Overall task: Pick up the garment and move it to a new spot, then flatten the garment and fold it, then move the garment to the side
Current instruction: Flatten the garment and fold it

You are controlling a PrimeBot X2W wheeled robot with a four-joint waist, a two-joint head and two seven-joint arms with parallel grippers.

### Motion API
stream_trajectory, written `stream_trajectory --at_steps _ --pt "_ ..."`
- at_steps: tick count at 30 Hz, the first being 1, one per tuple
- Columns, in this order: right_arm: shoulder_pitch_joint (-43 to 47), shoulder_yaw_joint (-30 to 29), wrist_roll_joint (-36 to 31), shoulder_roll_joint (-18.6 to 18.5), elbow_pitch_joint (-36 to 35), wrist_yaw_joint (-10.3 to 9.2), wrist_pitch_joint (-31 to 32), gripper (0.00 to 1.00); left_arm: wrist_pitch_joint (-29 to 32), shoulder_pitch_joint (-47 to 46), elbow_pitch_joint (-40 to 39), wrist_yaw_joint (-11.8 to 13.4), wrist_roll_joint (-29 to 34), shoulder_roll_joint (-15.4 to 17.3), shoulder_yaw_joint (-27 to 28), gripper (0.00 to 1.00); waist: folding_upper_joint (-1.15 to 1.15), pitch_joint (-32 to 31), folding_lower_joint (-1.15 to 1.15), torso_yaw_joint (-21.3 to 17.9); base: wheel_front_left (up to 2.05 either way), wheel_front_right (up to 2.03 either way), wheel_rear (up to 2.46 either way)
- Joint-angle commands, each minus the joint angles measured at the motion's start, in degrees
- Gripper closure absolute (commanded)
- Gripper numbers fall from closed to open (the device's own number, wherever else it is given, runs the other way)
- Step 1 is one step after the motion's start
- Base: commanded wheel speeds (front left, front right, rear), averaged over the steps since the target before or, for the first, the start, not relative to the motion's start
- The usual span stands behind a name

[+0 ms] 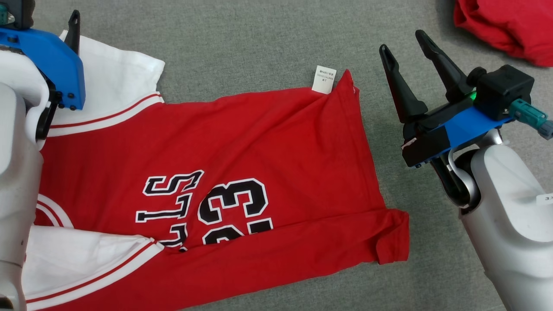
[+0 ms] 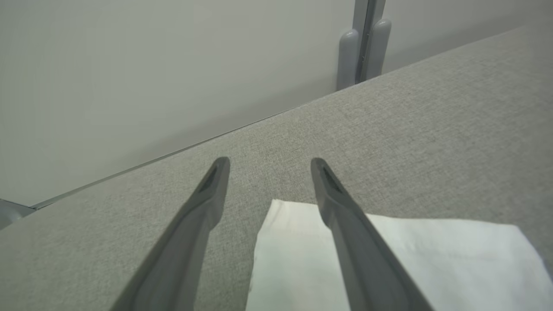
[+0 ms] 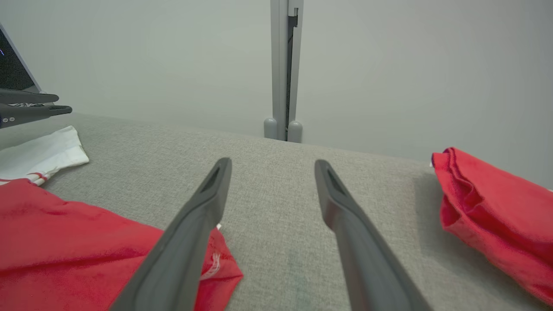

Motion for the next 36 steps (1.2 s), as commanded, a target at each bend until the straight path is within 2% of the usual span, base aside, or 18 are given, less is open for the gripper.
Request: stream_trajectory --at_steps 1,3,14,15,16,17,20,27,36 --pt "-1.1 0.2 0.7 -0.4 0.2 0.02 -0.4 0.00 0.5 -1.3 1.3 -0.3 -0.5 0.3 -0.4 0.00 0.00 0.4 -0.01 -0.1 0.00 0.00 0.00" --pt "-2.0 0.9 0.9 -0.5 1.0 0.02 -1.2 0.00 1.7 -1.9 4.3 -0.2 -2.1 0.1 -2.8 0.00 0.00 0.9 -0.01 -0.4 0.00 0.00 0.00" --pt "-3.9 2.8 1.9 -1.2 3.1 0.02 -1.8 0.00 6.0 -2.3 10.5 -0.2 -9.4 0.8 -8.2 0.00 0.00 1.4 -0.01 -0.7 0.00 0.00 0.00" --pt "-4.2 3.2 2.0 -1.3 3.2 0.02 -1.6 0.00 6.4 -2.3 10.8 -0.2 -10.3 0.8 -8.7 0.23 0.00 1.4 -0.01 -0.7 0.00 0.00 0.00" --pt "-4.3 3.5 2.3 -1.5 3.3 0.02 -1.4 0.00 6.5 -2.4 10.9 -0.2 -10.8 0.8 -9.3 0.93 0.00 1.3 -0.01 -0.7 0.00 0.00 0.00" --pt "-4.5 3.8 2.6 -1.6 3.4 0.02 -0.9 0.00 6.1 -2.6 11.1 -0.2 -11.0 1.0 -9.8 1.00 0.00 1.2 -0.01 -0.6 0.00 0.00 0.00" --pt "-5.3 5.5 3.8 -2.4 3.3 0.02 0.7 0.00 4.0 -3.1 11.3 -0.2 -11.8 1.4 -10.9 1.00 0.00 0.5 -0.01 -0.4 0.00 0.00 0.00" --pt "-6.4 11.1 8.3 -4.5 2.8 0.02 9.2 0.00 -0.7 -4.0 11.6 -0.2 -12.8 0.6 -13.5 1.00 0.00 -1.7 -0.01 1.0 0.00 0.00 0.00" --pt "-4.6 12.4 11.7 -4.6 6.6 0.02 17.8 0.00 -4.8 -6.0 11.5 -0.2 -14.0 -1.1 -16.7 1.00 0.00 -2.5 -0.01 3.8 0.00 0.00 0.00"
